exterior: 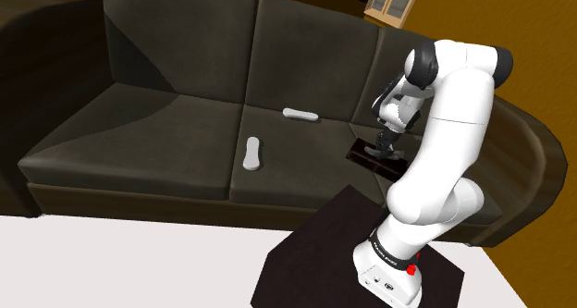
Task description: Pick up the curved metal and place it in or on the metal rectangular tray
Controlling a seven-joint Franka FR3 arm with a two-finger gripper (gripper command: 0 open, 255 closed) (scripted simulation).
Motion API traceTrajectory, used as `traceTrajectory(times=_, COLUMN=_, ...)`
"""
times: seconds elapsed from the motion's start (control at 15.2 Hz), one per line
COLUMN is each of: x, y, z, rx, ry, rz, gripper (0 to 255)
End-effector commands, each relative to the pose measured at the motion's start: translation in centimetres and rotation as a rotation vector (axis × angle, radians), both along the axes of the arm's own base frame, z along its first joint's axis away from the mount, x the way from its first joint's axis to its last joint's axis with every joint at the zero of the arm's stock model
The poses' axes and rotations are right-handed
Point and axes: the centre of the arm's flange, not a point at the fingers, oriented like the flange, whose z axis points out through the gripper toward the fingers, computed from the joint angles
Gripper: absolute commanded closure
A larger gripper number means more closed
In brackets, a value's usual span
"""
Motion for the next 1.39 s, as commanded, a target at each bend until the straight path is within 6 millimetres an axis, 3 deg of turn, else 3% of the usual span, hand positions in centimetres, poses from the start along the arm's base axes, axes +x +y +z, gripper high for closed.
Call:
traceTrajectory(times=0.0, x=0.0, y=0.0, z=-0.1, rx=0.0, ry=0.0, rz=0.0, gripper=255)
traceTrajectory(times=0.26, x=0.0, y=0.0, z=-0.1, rx=0.0, ry=0.0, rz=0.0, gripper=255)
traceTrajectory(times=0.33, x=0.0, y=0.0, z=-0.1, rx=0.0, ry=0.0, rz=0.0, gripper=0)
traceTrajectory(times=0.66, x=0.0, y=0.0, z=-0.1, rx=0.0, ry=0.0, rz=0.0, gripper=0)
traceTrajectory(times=0.92, x=-0.1, y=0.0, z=4.9, rx=0.0, ry=0.0, rz=0.0, gripper=0)
traceTrajectory(times=1.32, x=-0.1, y=0.0, z=4.9, rx=0.0, ry=0.0, rz=0.0, gripper=0)
